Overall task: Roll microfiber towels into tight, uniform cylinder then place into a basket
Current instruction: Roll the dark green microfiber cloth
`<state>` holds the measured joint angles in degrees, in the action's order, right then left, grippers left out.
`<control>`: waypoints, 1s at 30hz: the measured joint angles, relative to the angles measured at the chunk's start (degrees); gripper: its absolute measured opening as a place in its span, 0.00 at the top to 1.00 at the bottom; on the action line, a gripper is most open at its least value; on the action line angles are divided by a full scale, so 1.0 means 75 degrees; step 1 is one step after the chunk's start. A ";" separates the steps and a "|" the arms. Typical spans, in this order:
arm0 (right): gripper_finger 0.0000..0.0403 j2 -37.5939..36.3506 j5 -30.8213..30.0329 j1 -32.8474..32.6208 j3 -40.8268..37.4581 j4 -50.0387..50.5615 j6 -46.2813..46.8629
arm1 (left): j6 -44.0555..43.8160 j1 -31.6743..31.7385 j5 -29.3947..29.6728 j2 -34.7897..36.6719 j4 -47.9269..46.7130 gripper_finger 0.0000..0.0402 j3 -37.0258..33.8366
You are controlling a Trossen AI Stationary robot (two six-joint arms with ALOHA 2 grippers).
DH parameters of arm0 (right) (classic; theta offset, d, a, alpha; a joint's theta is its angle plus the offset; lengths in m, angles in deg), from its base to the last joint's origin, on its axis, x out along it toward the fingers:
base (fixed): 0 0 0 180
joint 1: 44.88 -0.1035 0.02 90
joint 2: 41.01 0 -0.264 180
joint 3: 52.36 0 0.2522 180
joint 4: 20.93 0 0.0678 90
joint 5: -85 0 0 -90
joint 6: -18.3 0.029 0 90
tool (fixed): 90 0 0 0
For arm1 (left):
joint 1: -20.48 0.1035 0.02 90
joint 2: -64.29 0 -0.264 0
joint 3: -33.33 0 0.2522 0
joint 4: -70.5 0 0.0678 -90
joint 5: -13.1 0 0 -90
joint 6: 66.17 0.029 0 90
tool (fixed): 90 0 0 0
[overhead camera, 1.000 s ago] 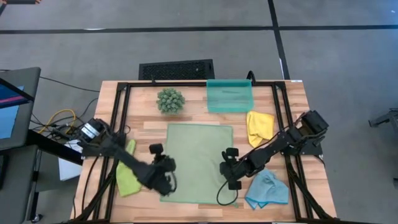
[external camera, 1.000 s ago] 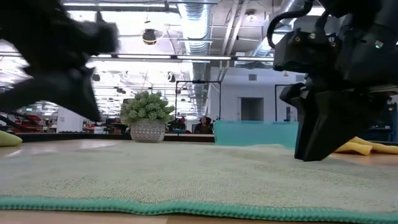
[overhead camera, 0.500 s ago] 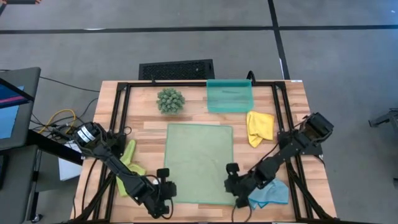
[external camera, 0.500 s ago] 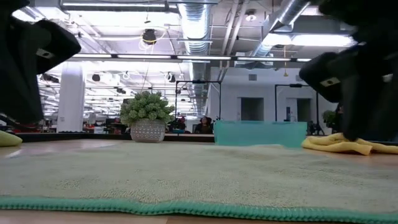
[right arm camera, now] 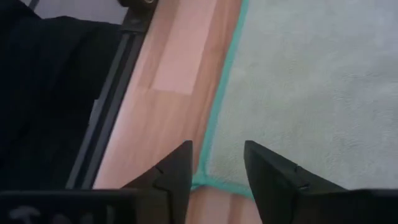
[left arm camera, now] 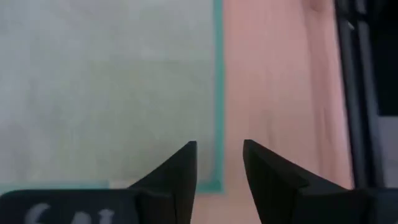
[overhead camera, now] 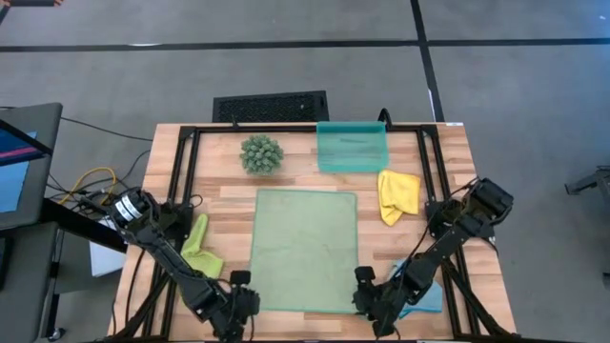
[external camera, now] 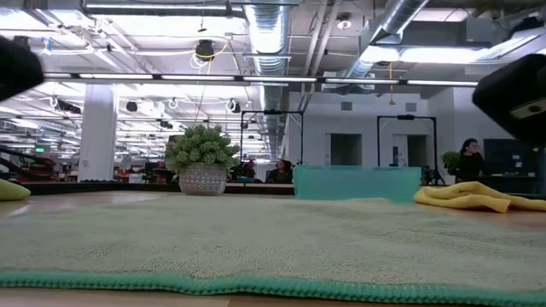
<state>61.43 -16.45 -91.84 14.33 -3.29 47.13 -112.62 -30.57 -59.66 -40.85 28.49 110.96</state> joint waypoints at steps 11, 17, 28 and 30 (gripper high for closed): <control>0.58 0.0000 -0.0300 -0.0284 -0.0069 0.0038 -0.0640 | -0.0380 -0.0437 0.0443 -0.0881 -0.0089 0.76 0.0066; 0.65 0.0003 -0.0198 -0.0273 -0.0242 0.0067 -0.0860 | -0.0475 -0.0428 0.0559 -0.0716 -0.0127 0.83 0.0026; 0.67 0.0373 -0.0452 -0.0368 -0.0254 -0.0515 -0.1363 | -0.0735 -0.0407 0.0619 -0.0579 -0.0167 0.99 0.0003; 0.64 0.0609 -0.0515 -0.0371 -0.0237 -0.0634 -0.1385 | -0.0781 -0.0408 0.0621 -0.0578 -0.0159 0.99 0.0003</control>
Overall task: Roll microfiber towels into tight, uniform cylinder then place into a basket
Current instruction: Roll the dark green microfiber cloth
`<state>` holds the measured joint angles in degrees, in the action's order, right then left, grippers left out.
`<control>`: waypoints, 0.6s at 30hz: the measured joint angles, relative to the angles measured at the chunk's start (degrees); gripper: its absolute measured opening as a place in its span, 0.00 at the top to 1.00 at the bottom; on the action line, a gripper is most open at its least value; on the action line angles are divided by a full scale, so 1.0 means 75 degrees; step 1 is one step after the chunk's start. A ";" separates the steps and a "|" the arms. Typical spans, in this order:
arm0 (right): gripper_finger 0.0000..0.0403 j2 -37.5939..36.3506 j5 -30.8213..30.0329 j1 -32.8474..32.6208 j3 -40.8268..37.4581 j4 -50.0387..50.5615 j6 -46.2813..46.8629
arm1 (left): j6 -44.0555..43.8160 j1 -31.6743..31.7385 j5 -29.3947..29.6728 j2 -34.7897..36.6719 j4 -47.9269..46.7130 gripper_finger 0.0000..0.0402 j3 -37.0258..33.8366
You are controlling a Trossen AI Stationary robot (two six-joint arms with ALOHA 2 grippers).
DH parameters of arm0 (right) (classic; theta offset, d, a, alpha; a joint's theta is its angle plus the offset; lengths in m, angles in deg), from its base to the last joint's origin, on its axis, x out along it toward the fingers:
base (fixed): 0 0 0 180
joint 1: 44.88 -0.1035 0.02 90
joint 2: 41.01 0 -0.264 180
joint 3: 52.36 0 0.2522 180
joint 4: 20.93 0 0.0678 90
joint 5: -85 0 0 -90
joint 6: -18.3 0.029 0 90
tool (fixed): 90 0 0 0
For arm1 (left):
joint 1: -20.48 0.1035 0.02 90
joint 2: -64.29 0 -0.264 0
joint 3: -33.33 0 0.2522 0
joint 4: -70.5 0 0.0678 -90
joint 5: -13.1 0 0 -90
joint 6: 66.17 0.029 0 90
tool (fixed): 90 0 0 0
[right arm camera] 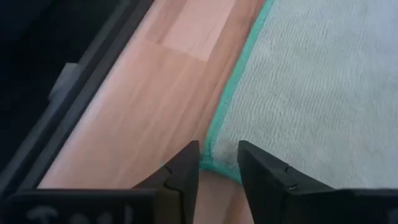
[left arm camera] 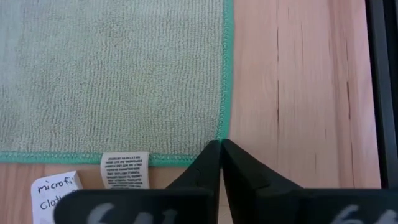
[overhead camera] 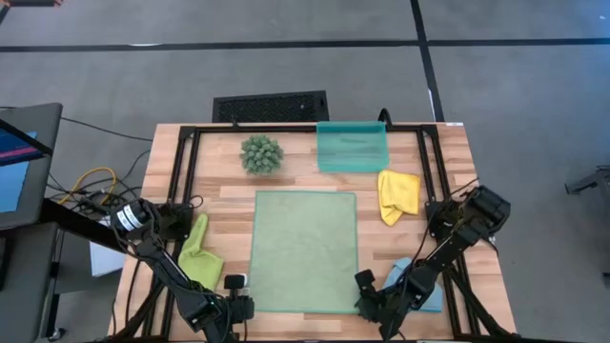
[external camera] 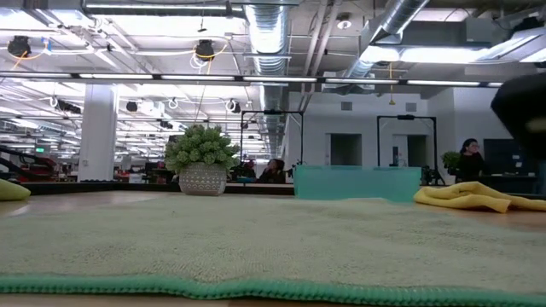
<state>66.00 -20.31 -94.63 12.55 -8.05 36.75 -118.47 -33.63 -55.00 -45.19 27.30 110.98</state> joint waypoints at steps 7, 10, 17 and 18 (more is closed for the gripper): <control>0.68 0.0437 -0.0130 -0.0022 0.0354 0.0387 0.0518 | -0.0007 0.0001 -0.0018 0.0005 0.0034 0.99 -0.0003; 0.80 0.0399 -0.0082 -0.0113 0.0586 0.0813 0.0538 | -0.0220 0.0001 -0.0005 -0.0002 -0.0002 1.00 0.0107; 0.97 -0.0418 0.0085 -0.0517 0.1341 0.1971 0.0504 | -0.0090 -0.0236 0.0474 -0.0030 -0.1145 1.00 0.1627; 0.96 -0.0549 -0.0033 -0.0582 0.1418 0.1984 0.0500 | -0.0038 -0.0313 0.0712 -0.0030 -0.1465 1.00 0.1930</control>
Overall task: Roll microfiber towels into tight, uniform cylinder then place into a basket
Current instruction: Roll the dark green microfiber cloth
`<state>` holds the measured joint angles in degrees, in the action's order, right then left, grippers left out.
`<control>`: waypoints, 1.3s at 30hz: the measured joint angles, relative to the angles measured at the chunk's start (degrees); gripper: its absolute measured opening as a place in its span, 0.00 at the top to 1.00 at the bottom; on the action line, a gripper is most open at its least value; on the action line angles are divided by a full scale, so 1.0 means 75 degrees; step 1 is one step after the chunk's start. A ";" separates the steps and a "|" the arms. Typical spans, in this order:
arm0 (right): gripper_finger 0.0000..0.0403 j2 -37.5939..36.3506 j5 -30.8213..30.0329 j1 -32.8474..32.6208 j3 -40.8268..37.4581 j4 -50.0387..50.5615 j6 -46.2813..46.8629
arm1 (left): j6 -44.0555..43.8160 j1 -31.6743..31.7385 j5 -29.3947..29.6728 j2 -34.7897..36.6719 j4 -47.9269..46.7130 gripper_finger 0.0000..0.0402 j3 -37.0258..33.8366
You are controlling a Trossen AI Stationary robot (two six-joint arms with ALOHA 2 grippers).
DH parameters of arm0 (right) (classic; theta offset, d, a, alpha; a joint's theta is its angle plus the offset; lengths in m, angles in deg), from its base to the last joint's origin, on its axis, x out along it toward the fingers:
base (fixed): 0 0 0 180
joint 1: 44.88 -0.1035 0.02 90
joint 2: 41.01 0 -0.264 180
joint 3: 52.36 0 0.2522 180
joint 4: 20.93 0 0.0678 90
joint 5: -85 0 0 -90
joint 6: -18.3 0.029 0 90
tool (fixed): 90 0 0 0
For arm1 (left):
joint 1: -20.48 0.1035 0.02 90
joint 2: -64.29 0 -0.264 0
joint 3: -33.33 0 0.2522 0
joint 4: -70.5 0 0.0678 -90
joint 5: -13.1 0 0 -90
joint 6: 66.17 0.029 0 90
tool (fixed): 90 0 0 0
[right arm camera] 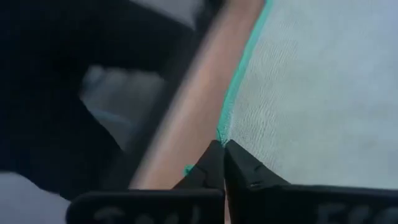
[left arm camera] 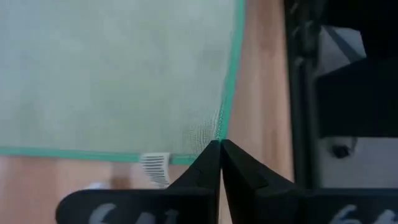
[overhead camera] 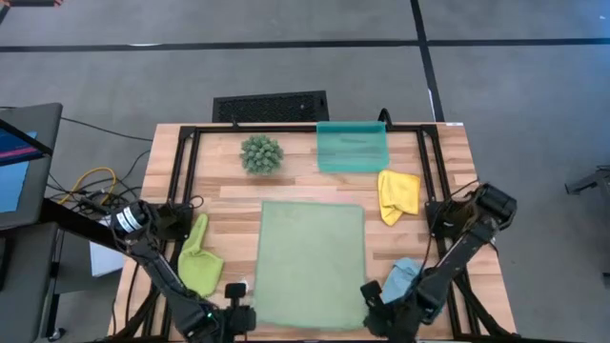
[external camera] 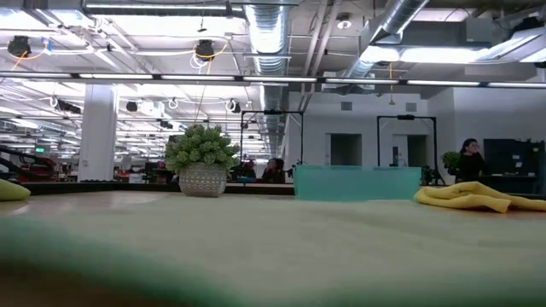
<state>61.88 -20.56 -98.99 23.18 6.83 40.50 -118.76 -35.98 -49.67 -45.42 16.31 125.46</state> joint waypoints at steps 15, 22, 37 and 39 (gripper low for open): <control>0.96 -0.0954 -0.2571 0.0112 -0.0046 0.2597 0.2841 | -0.1224 0.0262 0.2676 0.0035 -0.3064 1.00 0.1332; 0.93 -0.0800 -0.2598 0.1014 -0.0555 0.3919 0.4039 | -0.2510 0.1173 0.2472 0.0038 -0.4348 1.00 0.0125; 0.93 -0.0818 -0.2312 0.3277 -0.0717 0.4433 0.2895 | -0.0734 0.3088 0.2266 0.0041 -0.4083 1.00 -0.1481; 0.93 -0.0818 -0.2141 0.3528 -0.0717 0.4432 0.2637 | -0.0369 0.3232 0.2265 0.0041 -0.3876 1.00 -0.1642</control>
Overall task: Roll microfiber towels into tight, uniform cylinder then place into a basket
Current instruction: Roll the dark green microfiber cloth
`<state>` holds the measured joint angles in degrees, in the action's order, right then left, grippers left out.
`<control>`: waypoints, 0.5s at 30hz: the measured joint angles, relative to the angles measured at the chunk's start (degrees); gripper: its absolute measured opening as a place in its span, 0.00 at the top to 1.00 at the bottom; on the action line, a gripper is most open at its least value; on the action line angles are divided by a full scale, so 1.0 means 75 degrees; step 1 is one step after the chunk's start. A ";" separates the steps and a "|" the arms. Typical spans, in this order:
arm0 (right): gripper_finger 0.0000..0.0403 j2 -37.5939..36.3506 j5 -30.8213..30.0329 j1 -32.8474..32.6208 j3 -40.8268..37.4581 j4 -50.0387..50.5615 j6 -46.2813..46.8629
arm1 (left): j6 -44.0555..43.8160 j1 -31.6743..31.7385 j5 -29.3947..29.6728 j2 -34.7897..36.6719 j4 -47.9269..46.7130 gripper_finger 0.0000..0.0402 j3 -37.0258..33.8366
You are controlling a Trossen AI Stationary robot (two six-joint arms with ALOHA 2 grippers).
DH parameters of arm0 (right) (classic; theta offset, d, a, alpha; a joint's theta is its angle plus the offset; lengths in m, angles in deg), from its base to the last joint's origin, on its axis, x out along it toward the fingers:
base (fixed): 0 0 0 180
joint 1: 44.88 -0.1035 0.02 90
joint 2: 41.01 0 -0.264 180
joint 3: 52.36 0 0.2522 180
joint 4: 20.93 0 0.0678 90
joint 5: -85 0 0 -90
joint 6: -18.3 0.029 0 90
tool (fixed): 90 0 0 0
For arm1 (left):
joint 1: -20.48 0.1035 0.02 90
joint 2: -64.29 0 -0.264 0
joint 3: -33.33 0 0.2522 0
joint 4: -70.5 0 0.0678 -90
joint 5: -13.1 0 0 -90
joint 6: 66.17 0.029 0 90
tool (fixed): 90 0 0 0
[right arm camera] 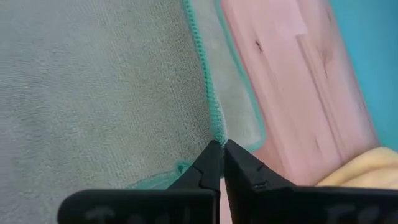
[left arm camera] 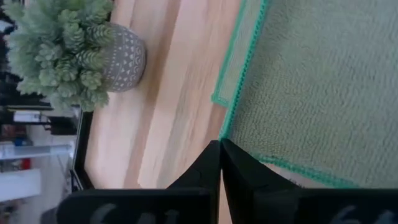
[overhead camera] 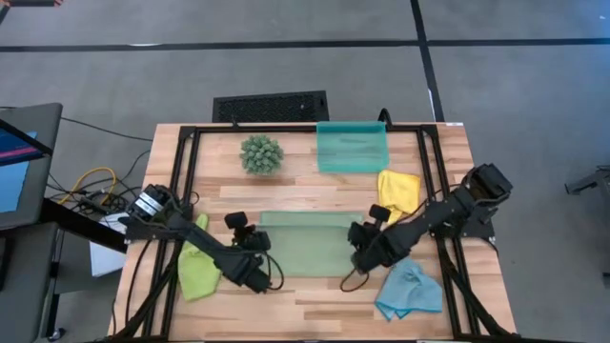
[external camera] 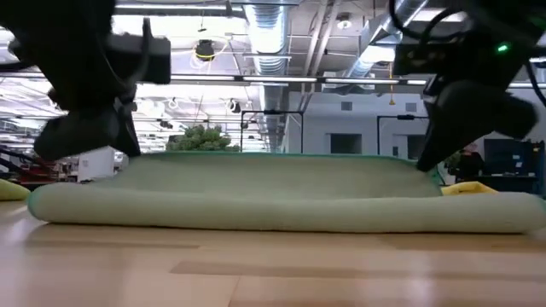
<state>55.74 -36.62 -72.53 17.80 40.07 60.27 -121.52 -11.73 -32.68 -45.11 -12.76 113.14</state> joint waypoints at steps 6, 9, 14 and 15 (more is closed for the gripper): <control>0.94 0.0001 0.0210 0.0580 0.0000 -0.0071 -0.0935 | 0.0980 0.0383 -0.0002 0.0000 0.0909 1.00 -0.0520; 0.93 0.0120 0.0245 0.0813 0.0000 -0.0338 -0.1247 | 0.1414 0.0583 -0.0017 0.0000 0.1309 1.00 -0.0788; 0.93 0.0184 0.0740 0.1079 0.0000 -0.0221 -0.1261 | 0.1717 0.0801 0.0001 0.0000 0.1478 1.00 -0.0919; 0.93 0.0168 0.0917 0.1077 0.0014 -0.0166 -0.1219 | 0.1804 0.0803 0.0005 0.0000 0.1480 1.00 -0.0879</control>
<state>57.01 -29.74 -64.45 17.91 38.83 51.13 -107.99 -5.71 -32.64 -45.11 -1.66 106.55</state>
